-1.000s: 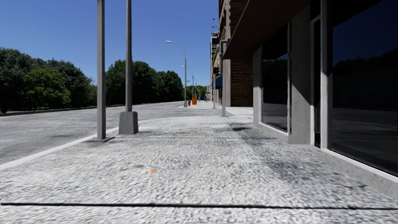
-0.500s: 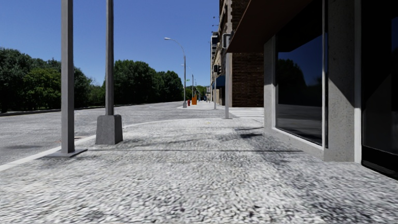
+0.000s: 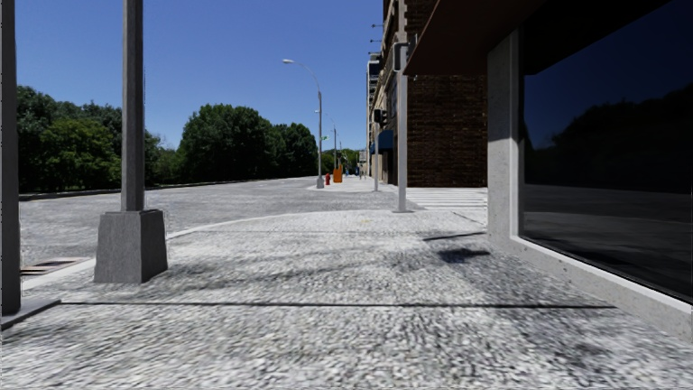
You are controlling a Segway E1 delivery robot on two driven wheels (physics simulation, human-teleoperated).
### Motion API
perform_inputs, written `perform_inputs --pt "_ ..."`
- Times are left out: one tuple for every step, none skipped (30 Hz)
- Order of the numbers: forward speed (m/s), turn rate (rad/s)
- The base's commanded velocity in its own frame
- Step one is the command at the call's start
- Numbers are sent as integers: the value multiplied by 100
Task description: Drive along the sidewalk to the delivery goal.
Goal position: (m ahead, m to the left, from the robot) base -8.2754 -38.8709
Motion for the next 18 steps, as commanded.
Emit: perform_inputs --pt "200 0" --pt "200 0" --pt "200 0" --pt "200 0" --pt "200 0" --pt "200 0" --pt "200 0" --pt "200 0" --pt "200 0" --pt "200 0" --pt "200 0" --pt "200 0" --pt "200 0" --pt "200 0" --pt "200 0" --pt "200 0" --pt "200 0" --pt "200 0"
